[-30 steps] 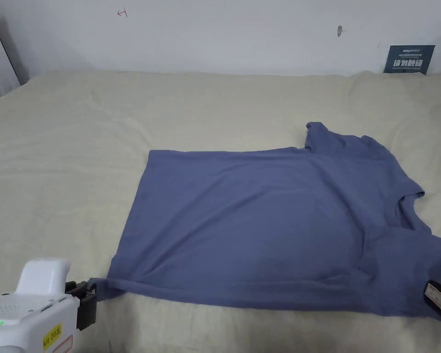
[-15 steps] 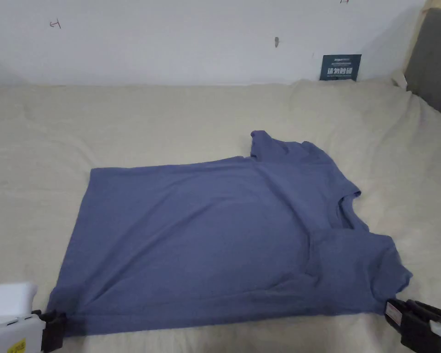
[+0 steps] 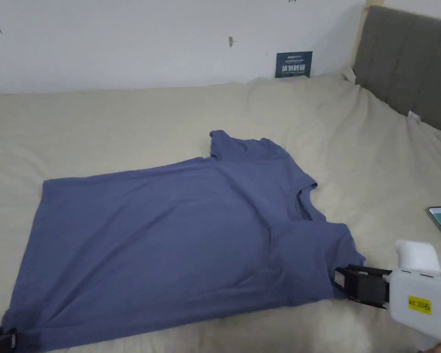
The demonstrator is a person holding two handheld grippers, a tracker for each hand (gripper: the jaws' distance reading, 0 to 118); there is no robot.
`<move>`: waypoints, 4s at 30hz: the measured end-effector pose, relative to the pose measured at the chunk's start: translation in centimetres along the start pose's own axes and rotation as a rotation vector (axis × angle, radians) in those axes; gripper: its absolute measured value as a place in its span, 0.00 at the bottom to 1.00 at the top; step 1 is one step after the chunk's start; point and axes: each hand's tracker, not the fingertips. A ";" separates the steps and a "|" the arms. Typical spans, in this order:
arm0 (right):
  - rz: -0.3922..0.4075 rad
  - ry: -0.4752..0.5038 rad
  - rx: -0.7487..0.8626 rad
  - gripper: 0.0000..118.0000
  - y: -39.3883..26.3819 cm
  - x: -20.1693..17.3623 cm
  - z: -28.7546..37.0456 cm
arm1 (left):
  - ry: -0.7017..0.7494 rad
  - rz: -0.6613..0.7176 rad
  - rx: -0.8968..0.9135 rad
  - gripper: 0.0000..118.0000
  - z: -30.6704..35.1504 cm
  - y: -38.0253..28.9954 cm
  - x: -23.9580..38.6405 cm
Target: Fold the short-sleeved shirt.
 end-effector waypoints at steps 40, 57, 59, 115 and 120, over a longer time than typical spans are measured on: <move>0.003 0.000 -0.046 0.03 16.1 -5.4 -15.0 | 0.077 -0.013 -0.102 0.10 -12.4 14.1 0.6; 0.100 0.117 0.162 0.05 10.8 -5.4 -3.4 | 0.027 0.081 0.069 0.29 -0.9 8.6 -2.3; 0.085 0.133 0.159 0.01 9.5 -5.3 -2.9 | 0.090 0.073 0.048 0.02 -0.5 6.7 -2.3; 0.027 0.097 -0.053 0.06 8.9 0.5 -6.5 | -0.005 0.068 -0.055 0.10 -3.0 8.7 -0.1; 0.046 0.082 -0.057 0.06 7.5 1.0 -2.1 | 0.028 0.014 -0.040 0.10 -0.4 7.3 0.1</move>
